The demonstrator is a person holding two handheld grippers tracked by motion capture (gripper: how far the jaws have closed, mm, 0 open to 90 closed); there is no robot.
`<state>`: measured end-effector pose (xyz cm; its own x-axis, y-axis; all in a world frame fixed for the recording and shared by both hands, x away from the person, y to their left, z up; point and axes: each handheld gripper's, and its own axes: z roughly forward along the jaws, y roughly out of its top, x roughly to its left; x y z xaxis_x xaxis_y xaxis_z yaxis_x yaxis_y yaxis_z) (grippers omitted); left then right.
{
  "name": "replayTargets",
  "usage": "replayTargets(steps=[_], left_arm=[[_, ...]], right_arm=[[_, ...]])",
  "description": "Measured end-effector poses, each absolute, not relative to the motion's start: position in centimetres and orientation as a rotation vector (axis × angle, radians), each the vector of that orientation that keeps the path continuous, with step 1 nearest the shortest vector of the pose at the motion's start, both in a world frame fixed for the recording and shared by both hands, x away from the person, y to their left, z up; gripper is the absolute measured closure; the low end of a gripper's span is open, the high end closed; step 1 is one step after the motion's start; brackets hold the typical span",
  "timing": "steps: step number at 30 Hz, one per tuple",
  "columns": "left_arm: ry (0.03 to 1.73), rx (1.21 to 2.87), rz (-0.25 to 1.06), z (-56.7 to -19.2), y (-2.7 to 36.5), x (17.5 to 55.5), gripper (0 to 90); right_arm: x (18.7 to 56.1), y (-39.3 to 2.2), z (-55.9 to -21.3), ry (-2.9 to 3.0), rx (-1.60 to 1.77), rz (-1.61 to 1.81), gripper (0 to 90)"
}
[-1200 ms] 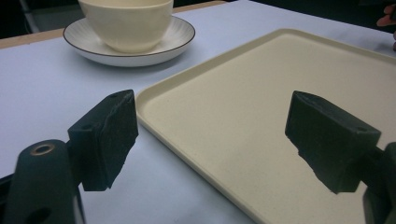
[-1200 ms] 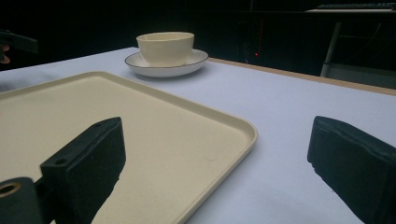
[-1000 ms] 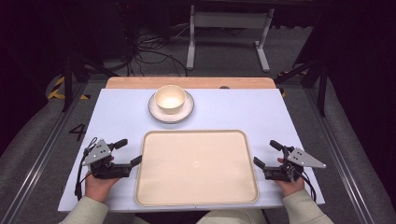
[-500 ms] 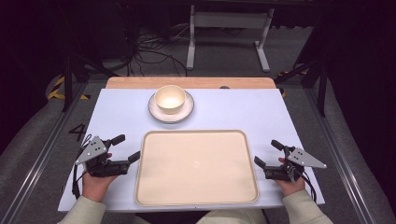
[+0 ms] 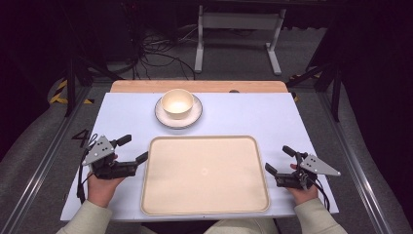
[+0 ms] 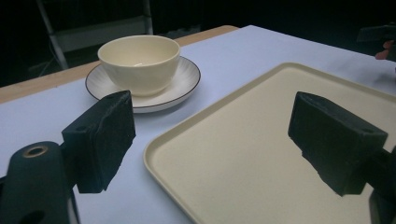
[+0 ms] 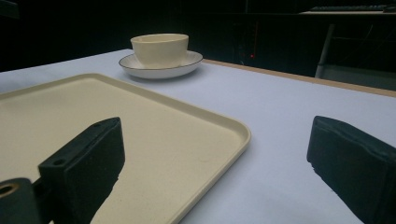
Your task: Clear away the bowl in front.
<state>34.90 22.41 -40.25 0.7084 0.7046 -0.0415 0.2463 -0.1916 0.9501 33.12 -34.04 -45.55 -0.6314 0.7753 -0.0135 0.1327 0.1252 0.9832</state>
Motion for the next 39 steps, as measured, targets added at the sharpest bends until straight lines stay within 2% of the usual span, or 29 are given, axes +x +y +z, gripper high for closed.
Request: replayTargets(steps=[22,39], left_arm=[[0.819,1.666,0.466,-37.7,22.4,39.6,15.6],[0.818,1.715,0.489,-35.9,20.9,42.4,15.3]], right_arm=[[33.3,-34.0,-45.6,1.875,0.868,1.542,5.0],[33.4,-34.1,-45.6,1.872,0.881,1.554,4.6]])
